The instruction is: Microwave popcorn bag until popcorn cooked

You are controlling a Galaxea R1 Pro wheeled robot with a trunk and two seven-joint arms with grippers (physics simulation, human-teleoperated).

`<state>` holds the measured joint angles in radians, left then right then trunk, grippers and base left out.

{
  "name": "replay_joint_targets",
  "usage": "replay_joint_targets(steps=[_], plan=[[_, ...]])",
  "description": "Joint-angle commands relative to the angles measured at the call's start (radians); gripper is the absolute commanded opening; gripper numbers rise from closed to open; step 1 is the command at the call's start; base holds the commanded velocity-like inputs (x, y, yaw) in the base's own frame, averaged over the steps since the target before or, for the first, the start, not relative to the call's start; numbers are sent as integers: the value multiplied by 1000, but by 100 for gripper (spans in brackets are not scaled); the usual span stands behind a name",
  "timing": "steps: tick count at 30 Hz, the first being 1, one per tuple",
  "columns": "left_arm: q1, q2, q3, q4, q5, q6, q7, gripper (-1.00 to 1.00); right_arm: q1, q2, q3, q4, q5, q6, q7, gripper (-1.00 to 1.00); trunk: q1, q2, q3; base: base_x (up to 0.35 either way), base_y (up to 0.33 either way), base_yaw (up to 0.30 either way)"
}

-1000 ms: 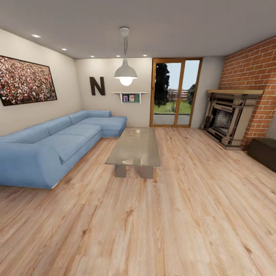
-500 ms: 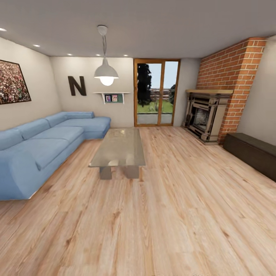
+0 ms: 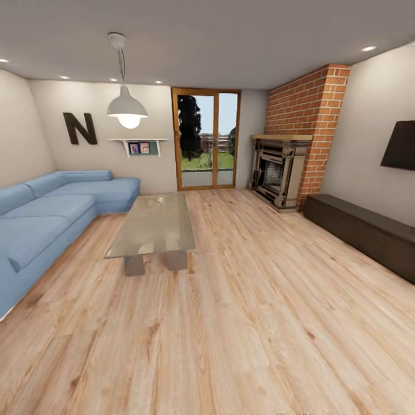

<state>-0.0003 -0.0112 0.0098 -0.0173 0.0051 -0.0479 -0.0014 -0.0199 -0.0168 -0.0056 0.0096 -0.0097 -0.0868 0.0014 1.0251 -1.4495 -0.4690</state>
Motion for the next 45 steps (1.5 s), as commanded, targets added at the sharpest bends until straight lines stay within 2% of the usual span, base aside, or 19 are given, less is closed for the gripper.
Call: replay_joint_targets(steps=[1,6,32,34,37,39,42,45], plan=[[0,-1,1,0,0,-3,0,100,-1,0,-1,2,-1,-4,0,100,0,0,-1,0,0,-294],[0,-17,-2,2,1,-3,0,100,-1,0,-1,4,-1,-4,0,100,0,0,-1,0,0,-294],[-1,-12,3,2,9,-2,2,100,-1,0,-1,4,-1,-14,0,100,0,0,-1,0,0,-294],[-1,-9,13,2,36,-2,1,100,-1,0,-1,4,-1,-14,0,100,0,0,-1,0,0,-294],[-1,-2,47,1,139,-1,0,100,0,0,-1,4,-1,-14,0,100,0,0,-1,0,0,-294],[-1,1,54,1,180,-1,0,100,0,0,-1,4,-1,-14,0,100,0,0,-1,0,0,-294],[-1,5,57,0,198,-1,0,100,-1,0,-1,4,-1,-14,0,100,0,0,-1,0,0,-294],[-1,4,57,0,201,-2,0,100,-1,0,-1,4,-1,-14,0,100,0,0,-1,0,0,-294]])
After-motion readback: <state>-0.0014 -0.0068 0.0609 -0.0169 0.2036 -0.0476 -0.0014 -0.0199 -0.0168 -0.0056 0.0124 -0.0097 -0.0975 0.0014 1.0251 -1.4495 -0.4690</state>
